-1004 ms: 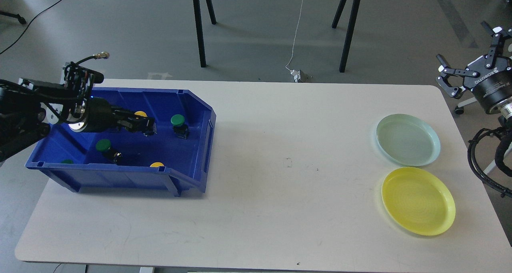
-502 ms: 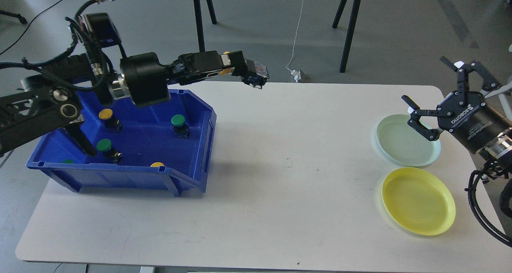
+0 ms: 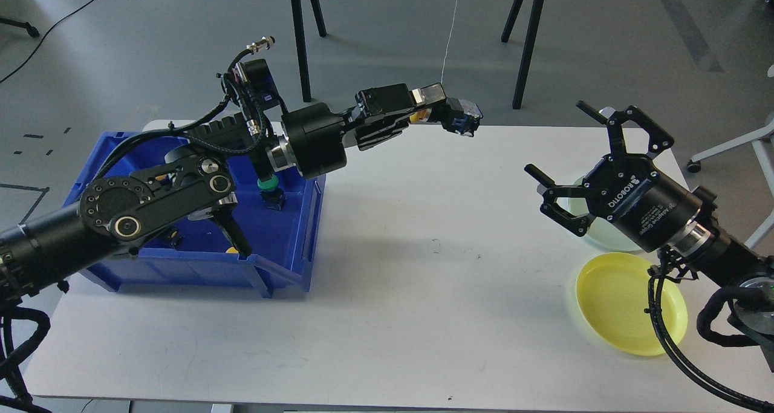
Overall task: Pass button and place on color plate
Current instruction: 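Close the right gripper on the yellow button held by the left gripper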
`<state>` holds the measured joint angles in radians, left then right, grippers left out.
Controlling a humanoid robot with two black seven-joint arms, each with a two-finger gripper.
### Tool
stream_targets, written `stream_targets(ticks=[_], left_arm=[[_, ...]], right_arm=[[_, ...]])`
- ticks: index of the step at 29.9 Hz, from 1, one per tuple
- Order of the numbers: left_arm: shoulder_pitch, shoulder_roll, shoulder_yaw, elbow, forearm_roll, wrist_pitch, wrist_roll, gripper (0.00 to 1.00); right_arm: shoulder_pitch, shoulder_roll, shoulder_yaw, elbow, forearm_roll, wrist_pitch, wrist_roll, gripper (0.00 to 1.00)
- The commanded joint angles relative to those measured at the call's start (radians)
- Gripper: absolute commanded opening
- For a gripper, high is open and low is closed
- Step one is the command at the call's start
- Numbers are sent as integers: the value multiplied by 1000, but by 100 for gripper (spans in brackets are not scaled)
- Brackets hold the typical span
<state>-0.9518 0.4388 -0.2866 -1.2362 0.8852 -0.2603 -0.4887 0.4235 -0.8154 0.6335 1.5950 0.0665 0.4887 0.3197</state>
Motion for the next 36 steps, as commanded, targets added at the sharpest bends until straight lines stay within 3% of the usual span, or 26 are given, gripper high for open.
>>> stream_targets(ticks=[1,14,16,19,23,28,36], left_arm=[[5,-2,-2,0,0,-2,0,3],[7,0,-3,0,0,-4,0,3],[7,1,-2,0,0,-4,0,3],[7,1,-2,0,0,-4,0,3],[7,1,-3,1,0,-4,0,3],[8,6,-3,0,0,-4,0,3],[8,6,-2,0,0,-5,0,3]], right_arm=[[96,67,-83,-6,1,-16,2,99],[239,153,-195,-35,0,-119,6,94],[261,159,-216,-35,-1,-125,6,87],[271,160,-230,-32,-5,-124,6,67],[271,159,-232,-29,-8,-114,6,56],[271,160,-230,-32,-37,-120,6,20],[271,151,-224,-32,-37,-127,6,9]])
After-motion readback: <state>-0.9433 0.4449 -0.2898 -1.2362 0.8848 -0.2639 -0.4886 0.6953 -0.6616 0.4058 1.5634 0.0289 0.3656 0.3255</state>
